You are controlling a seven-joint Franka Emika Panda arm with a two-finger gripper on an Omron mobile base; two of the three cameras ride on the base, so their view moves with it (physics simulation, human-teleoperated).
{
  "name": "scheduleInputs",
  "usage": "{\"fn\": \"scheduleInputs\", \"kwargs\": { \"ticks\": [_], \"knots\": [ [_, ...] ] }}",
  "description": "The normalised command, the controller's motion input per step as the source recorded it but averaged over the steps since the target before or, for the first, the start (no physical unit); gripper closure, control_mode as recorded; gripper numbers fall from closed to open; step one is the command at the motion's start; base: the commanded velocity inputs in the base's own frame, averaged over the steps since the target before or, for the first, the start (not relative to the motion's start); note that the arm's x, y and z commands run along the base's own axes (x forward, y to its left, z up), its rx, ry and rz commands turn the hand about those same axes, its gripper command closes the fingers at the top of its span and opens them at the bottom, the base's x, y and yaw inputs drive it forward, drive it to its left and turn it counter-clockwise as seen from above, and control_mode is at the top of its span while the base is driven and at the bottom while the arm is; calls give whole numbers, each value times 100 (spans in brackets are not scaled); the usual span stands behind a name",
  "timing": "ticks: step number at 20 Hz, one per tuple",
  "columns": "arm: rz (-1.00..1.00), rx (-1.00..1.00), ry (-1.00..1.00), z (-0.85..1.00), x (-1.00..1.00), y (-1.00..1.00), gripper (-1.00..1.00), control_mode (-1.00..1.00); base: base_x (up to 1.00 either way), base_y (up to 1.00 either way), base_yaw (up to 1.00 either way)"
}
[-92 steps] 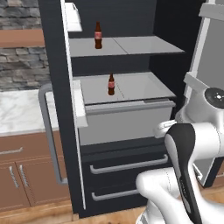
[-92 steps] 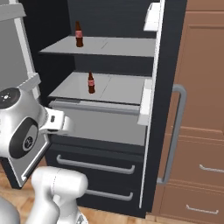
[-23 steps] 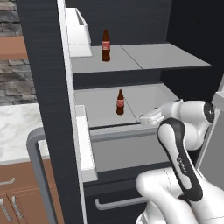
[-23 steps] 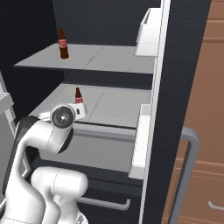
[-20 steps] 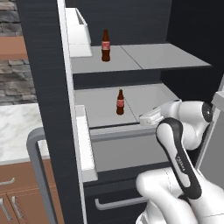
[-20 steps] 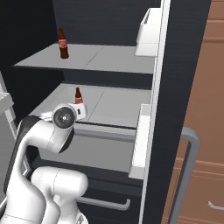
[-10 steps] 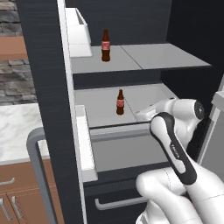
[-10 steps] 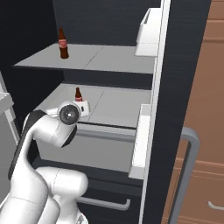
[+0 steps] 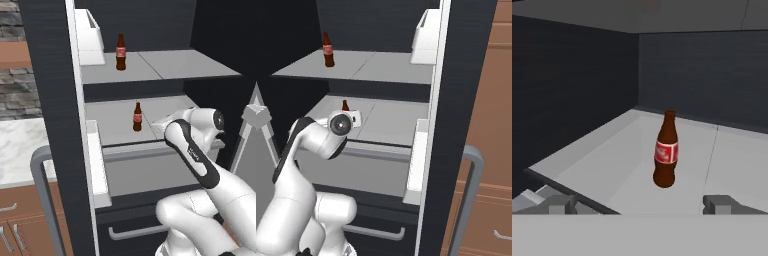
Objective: Open the fridge, grab two sodas, and place both sodas inside the bowl with ice on the dining counter.
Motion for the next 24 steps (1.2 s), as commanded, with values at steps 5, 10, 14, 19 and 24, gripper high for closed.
{"fn": "scheduleInputs", "kwargs": {
  "ticks": [5, 10, 14, 19, 24],
  "knots": [
    [0, 0, 0, -1, 36, 0, -100, -100, 0, 0, 0],
    [0, 0, 0, -3, 36, 0, -100, -100, 0, 0, 0],
    [0, 0, 0, 0, 39, 0, -100, -100, 0, 0, 0],
    [0, 0, 0, -4, 42, 0, -100, -100, 0, 0, 0],
    [0, 0, 0, -12, 33, 0, -100, -100, 0, 0, 0]
  ]
}}
